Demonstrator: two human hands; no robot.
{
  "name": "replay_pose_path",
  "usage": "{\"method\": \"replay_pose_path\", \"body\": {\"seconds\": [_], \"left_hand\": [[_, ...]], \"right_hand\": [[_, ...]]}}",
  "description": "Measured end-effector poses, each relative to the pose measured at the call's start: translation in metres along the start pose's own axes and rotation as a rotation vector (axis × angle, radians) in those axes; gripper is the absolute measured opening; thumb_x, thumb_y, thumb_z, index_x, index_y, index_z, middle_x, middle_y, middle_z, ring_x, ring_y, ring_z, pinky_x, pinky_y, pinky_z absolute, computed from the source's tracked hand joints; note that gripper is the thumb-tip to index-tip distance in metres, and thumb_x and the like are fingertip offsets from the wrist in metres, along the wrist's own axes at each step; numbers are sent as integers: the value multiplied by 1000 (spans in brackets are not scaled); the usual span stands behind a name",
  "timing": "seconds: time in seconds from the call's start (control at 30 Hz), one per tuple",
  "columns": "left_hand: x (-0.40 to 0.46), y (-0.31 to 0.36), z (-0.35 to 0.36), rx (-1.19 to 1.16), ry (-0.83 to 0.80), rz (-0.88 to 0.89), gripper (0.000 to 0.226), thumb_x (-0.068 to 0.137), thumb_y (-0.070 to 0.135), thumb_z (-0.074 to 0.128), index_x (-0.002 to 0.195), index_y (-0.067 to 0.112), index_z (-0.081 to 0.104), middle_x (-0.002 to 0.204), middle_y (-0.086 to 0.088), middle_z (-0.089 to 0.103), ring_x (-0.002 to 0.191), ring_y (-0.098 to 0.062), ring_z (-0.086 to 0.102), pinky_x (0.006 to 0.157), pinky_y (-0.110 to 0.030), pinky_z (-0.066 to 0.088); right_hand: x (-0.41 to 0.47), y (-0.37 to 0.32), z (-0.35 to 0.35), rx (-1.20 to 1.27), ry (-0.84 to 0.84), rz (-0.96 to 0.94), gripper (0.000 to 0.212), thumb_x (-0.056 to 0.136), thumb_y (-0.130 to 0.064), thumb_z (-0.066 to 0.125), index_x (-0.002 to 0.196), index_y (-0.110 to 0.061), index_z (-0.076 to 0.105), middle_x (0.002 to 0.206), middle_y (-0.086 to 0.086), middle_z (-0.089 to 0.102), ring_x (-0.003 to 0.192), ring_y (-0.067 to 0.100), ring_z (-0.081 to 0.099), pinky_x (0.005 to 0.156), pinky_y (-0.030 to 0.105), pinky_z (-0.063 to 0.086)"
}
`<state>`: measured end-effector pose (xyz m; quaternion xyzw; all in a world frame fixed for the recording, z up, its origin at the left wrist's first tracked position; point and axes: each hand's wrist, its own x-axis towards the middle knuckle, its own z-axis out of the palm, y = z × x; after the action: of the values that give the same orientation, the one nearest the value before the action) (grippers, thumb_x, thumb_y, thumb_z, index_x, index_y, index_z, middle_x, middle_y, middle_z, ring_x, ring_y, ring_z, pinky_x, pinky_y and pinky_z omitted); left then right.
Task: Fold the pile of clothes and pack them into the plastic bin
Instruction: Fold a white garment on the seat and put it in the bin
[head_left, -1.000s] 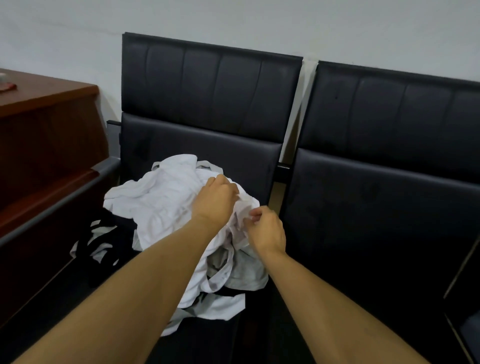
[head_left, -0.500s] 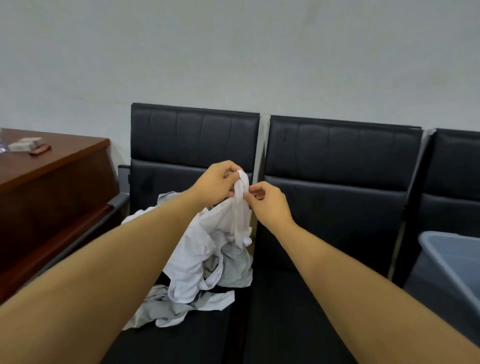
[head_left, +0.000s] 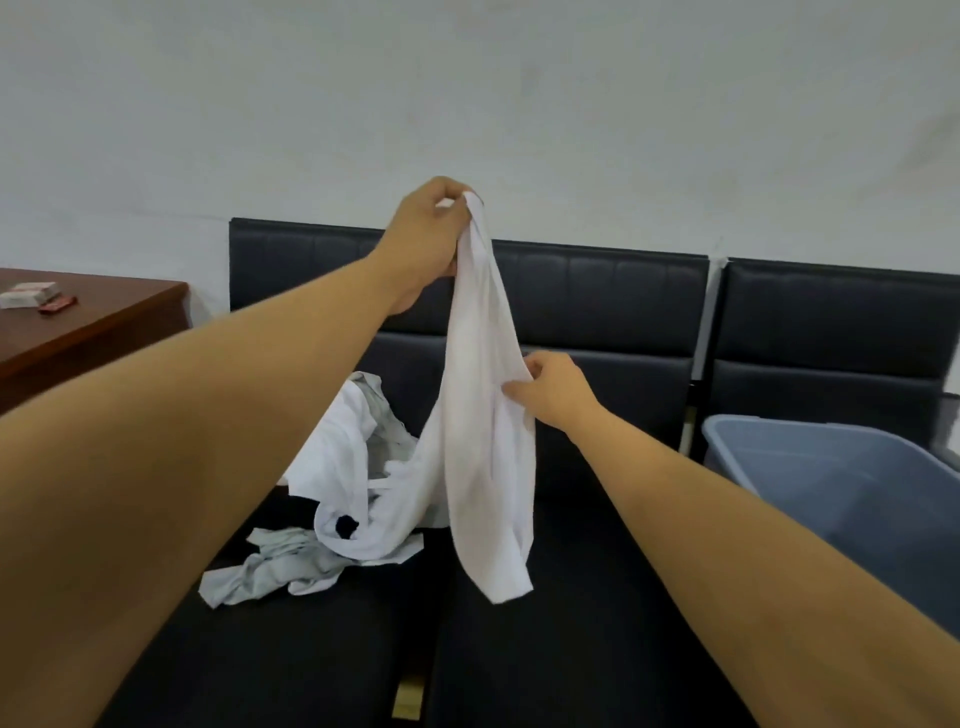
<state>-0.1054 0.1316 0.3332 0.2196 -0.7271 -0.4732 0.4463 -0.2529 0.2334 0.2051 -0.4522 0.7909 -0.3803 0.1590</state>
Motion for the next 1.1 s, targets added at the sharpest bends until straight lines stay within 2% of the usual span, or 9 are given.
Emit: {"method": "replay_pose_path", "body": {"seconds": [0.2, 0.37, 0.53, 0.63, 0.73, 0.87, 0.93, 1.03, 1.1], "left_hand": [[-1, 22, 18, 98, 159, 19, 20, 104, 20, 42, 109, 22, 62, 112, 0, 62, 103, -19, 62, 95, -43, 56], [-4, 35, 31, 53, 238, -21, 25, 105, 23, 38, 122, 17, 55, 119, -2, 59, 111, -21, 60, 98, -39, 53], [-3, 42, 36, 177, 262, 24, 20, 103, 14, 35, 115, 18, 50, 117, -7, 61, 105, -21, 63, 94, -39, 56], [-6, 31, 36, 408, 291, 64, 30, 97, 0, 26, 103, 22, 45, 95, -1, 52, 81, -13, 52, 70, -22, 45], [-16, 21, 31, 631, 111, 10, 42, 95, -9, 33, 84, 17, 65, 106, -6, 58, 92, -22, 55, 76, -26, 46], [-24, 4, 15, 1052, 32, -73, 26, 95, -4, 50, 110, -2, 71, 124, -19, 58, 104, -38, 60, 92, -40, 51], [-28, -2, 4, 1106, 81, -57, 22, 92, -5, 47, 101, -4, 67, 120, -22, 58, 94, -40, 60, 82, -42, 53], [-33, 0, -1, 1083, 209, -35, 15, 88, 2, 49, 73, 3, 50, 111, -22, 56, 86, -39, 59, 66, -40, 46], [-35, 5, 2, 1069, 274, -11, 12, 91, 7, 51, 81, 1, 55, 118, -21, 50, 84, -36, 55, 66, -38, 43]], "right_hand": [[-44, 67, -27, -147, -28, 266, 5, 88, -12, 70, 92, -11, 68, 96, 9, 69, 89, 25, 67, 80, 37, 56], [-69, 120, -50, -106, 49, 446, 15, 86, -7, 61, 96, -2, 70, 96, 17, 70, 77, 28, 65, 66, 36, 56], [-81, 138, -71, 59, 417, 440, 20, 94, -5, 51, 114, -6, 51, 96, 11, 57, 85, 31, 57, 67, 38, 47], [-83, 131, -88, 172, 676, 347, 16, 95, 5, 44, 100, -10, 47, 87, 4, 49, 86, 27, 50, 75, 40, 46], [-80, 124, -108, 33, 664, 291, 33, 87, 16, 40, 80, -7, 64, 87, 9, 61, 76, 28, 57, 69, 39, 49], [-84, 119, -133, -143, 560, 299, 19, 96, 5, 51, 106, 2, 66, 115, 20, 60, 98, 35, 61, 88, 42, 52], [-86, 112, -149, -166, 600, 298, 21, 98, 3, 51, 117, 10, 57, 125, 25, 54, 107, 41, 59, 95, 46, 50], [-83, 103, -174, -256, 687, 234, 37, 93, 6, 56, 127, 14, 44, 133, 27, 45, 109, 46, 56, 82, 44, 47], [-77, 93, -184, -306, 723, 156, 53, 89, 9, 59, 137, 11, 38, 142, 23, 38, 107, 42, 56, 82, 40, 49]]}}
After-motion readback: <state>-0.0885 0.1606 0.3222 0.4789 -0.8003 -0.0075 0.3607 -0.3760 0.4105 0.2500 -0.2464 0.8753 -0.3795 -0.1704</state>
